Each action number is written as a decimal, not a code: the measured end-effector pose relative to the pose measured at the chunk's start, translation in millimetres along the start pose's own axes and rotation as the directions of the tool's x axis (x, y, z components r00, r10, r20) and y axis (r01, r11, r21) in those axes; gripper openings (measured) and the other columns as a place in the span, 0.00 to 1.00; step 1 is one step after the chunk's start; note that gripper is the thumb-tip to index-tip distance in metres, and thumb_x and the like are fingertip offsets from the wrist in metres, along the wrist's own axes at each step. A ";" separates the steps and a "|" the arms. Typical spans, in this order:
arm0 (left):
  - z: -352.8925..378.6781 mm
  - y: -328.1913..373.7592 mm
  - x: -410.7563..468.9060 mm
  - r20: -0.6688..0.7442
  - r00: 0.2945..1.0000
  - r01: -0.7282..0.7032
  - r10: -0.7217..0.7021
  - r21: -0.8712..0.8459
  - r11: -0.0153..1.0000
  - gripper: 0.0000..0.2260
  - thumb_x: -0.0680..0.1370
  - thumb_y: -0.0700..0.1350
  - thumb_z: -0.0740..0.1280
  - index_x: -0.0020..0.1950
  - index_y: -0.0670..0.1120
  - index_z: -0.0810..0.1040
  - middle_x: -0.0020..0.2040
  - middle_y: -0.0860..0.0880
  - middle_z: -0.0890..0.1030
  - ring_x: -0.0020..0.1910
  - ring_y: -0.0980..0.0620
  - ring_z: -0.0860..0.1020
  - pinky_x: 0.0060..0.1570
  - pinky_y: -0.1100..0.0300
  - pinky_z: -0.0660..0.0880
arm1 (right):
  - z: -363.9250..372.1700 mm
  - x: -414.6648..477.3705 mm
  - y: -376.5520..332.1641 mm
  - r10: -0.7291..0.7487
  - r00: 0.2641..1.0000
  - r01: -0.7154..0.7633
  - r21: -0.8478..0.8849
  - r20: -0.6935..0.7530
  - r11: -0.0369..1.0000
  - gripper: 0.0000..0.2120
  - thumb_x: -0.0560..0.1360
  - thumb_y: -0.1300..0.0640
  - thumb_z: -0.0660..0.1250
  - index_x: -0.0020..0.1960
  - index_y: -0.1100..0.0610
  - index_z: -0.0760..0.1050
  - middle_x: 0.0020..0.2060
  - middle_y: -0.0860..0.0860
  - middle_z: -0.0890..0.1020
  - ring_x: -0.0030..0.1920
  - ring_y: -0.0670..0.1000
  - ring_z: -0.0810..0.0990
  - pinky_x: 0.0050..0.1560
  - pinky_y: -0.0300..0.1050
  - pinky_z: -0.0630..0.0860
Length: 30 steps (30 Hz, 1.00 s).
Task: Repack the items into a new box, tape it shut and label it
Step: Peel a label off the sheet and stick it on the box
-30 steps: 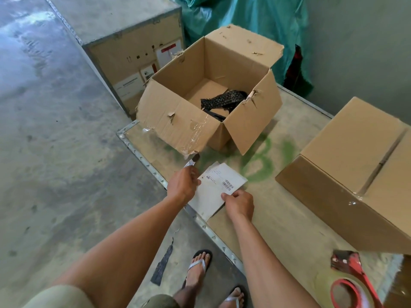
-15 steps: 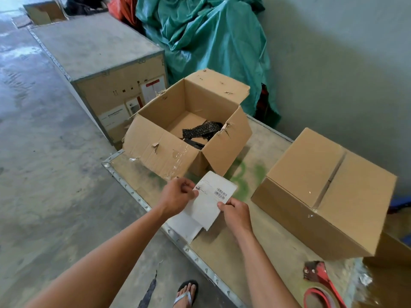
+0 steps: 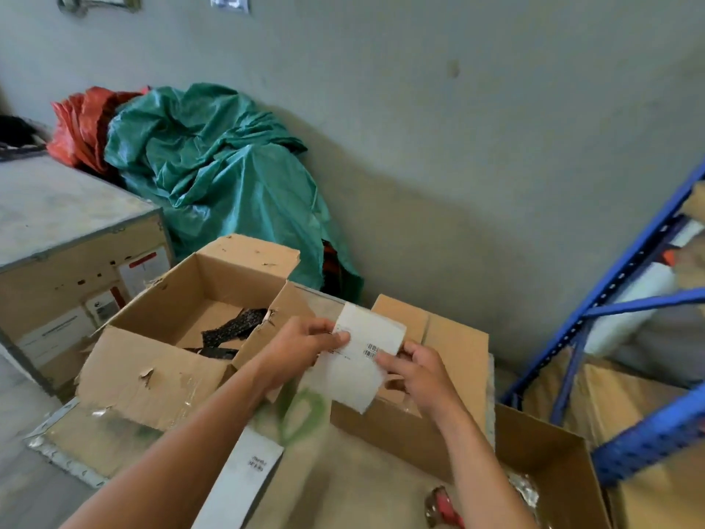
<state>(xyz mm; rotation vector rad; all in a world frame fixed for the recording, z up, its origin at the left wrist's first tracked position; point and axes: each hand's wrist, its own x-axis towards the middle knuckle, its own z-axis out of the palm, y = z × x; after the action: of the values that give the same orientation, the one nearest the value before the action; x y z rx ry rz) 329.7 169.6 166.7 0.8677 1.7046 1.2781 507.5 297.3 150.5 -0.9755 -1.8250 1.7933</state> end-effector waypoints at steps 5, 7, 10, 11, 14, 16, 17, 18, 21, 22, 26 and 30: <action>21.5 41.9 28.9 0.052 0.993 -0.111 0.106 0.125 0.986 0.10 0.80 0.48 0.71 0.52 0.42 0.84 0.48 0.47 0.88 0.49 0.45 0.86 0.57 0.45 0.81 | -50.4 -3.2 -46.7 -0.083 0.991 0.086 0.031 -0.103 0.996 0.07 0.80 0.57 0.69 0.44 0.57 0.81 0.40 0.55 0.84 0.41 0.52 0.81 0.38 0.44 0.77; 32.2 54.0 40.3 0.025 0.985 -0.171 0.170 0.211 0.962 0.09 0.79 0.51 0.72 0.51 0.46 0.84 0.47 0.51 0.87 0.49 0.48 0.85 0.57 0.45 0.80 | -62.1 -4.9 -59.9 -0.097 0.988 0.099 0.011 -0.124 0.995 0.06 0.79 0.59 0.71 0.44 0.59 0.82 0.41 0.56 0.84 0.40 0.51 0.81 0.36 0.43 0.77; 53.6 69.3 48.8 -0.327 0.852 -0.208 0.408 0.505 0.838 0.10 0.74 0.54 0.75 0.52 0.53 0.79 0.47 0.58 0.81 0.47 0.55 0.79 0.48 0.57 0.75 | -66.1 -8.4 -69.7 -0.111 0.965 0.120 0.026 -0.239 0.992 0.04 0.77 0.60 0.73 0.47 0.61 0.84 0.43 0.55 0.88 0.39 0.49 0.85 0.39 0.45 0.81; 63.1 75.6 46.2 -0.395 0.781 -0.233 0.484 0.535 0.812 0.10 0.74 0.54 0.75 0.50 0.53 0.78 0.45 0.59 0.80 0.44 0.57 0.78 0.44 0.59 0.74 | -65.6 -8.7 -70.8 -0.113 0.953 0.132 0.049 -0.282 0.990 0.03 0.77 0.60 0.73 0.48 0.60 0.84 0.44 0.55 0.88 0.40 0.50 0.86 0.40 0.45 0.82; 89.0 87.0 43.1 -0.293 0.830 -0.326 0.475 0.436 0.839 0.06 0.77 0.53 0.72 0.44 0.52 0.84 0.37 0.58 0.84 0.38 0.62 0.81 0.41 0.62 0.77 | -61.0 -10.7 -73.6 -0.086 0.937 0.148 0.163 -0.340 0.975 0.04 0.76 0.60 0.74 0.48 0.60 0.83 0.42 0.53 0.88 0.40 0.49 0.86 0.41 0.46 0.83; 97.6 86.5 43.7 -0.193 0.878 -0.347 0.438 0.375 0.860 0.07 0.79 0.51 0.71 0.46 0.52 0.88 0.38 0.58 0.86 0.39 0.63 0.82 0.45 0.62 0.79 | -59.1 -10.2 -74.8 -0.052 0.950 0.135 0.254 -0.309 0.958 0.06 0.77 0.58 0.74 0.48 0.61 0.84 0.40 0.52 0.85 0.40 0.48 0.83 0.42 0.45 0.82; 98.8 85.4 45.2 -0.159 0.887 -0.364 0.433 0.334 0.869 0.07 0.79 0.51 0.70 0.48 0.53 0.88 0.39 0.59 0.86 0.40 0.63 0.83 0.46 0.62 0.80 | -59.0 -9.5 -75.8 -0.042 0.957 0.128 0.289 -0.288 0.949 0.06 0.77 0.57 0.73 0.49 0.61 0.84 0.40 0.51 0.85 0.41 0.48 0.82 0.41 0.44 0.81; 98.8 84.3 47.5 -0.135 0.895 -0.375 0.424 0.284 0.882 0.07 0.80 0.50 0.70 0.49 0.53 0.88 0.40 0.58 0.87 0.42 0.61 0.84 0.47 0.60 0.82 | -59.5 -9.2 -77.2 -0.033 0.963 0.119 0.311 -0.268 0.943 0.06 0.78 0.57 0.73 0.49 0.60 0.84 0.40 0.51 0.84 0.41 0.48 0.81 0.41 0.44 0.79; 97.4 83.0 49.1 -0.078 0.927 -0.359 0.366 0.087 0.929 0.07 0.81 0.47 0.70 0.53 0.51 0.88 0.43 0.54 0.88 0.47 0.52 0.86 0.48 0.56 0.84 | -62.4 -7.8 -77.5 -0.038 0.980 0.101 0.330 -0.194 0.939 0.05 0.79 0.60 0.70 0.48 0.59 0.84 0.40 0.51 0.84 0.41 0.48 0.80 0.40 0.42 0.76; 96.4 84.0 47.8 -0.044 0.931 -0.360 0.362 0.050 0.932 0.07 0.80 0.47 0.71 0.54 0.50 0.88 0.44 0.53 0.88 0.48 0.52 0.86 0.48 0.55 0.84 | -63.0 -8.2 -77.7 -0.043 0.984 0.098 0.318 -0.174 0.943 0.05 0.80 0.61 0.69 0.47 0.59 0.83 0.40 0.52 0.84 0.40 0.48 0.80 0.41 0.42 0.75; 91.5 86.6 43.9 0.057 0.923 -0.384 0.381 0.058 0.921 0.10 0.76 0.47 0.76 0.57 0.50 0.87 0.45 0.51 0.88 0.48 0.54 0.86 0.51 0.55 0.83 | -63.7 -7.7 -75.0 -0.068 0.991 0.101 0.306 -0.118 0.947 0.07 0.79 0.63 0.69 0.44 0.58 0.82 0.40 0.54 0.84 0.41 0.48 0.80 0.40 0.42 0.74; 90.0 84.4 47.7 0.058 0.946 -0.321 0.319 0.024 0.947 0.10 0.77 0.43 0.75 0.59 0.45 0.86 0.47 0.49 0.88 0.49 0.53 0.86 0.53 0.50 0.83 | -65.9 -6.7 -70.0 -0.052 0.993 0.083 0.339 -0.102 0.937 0.05 0.80 0.61 0.69 0.49 0.62 0.83 0.40 0.53 0.83 0.40 0.47 0.80 0.38 0.41 0.75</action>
<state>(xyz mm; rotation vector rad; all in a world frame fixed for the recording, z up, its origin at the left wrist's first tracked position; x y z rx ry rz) 394.7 269.0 225.0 1.2262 1.5903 1.4268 544.8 343.3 226.5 -0.8330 -1.4087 1.9060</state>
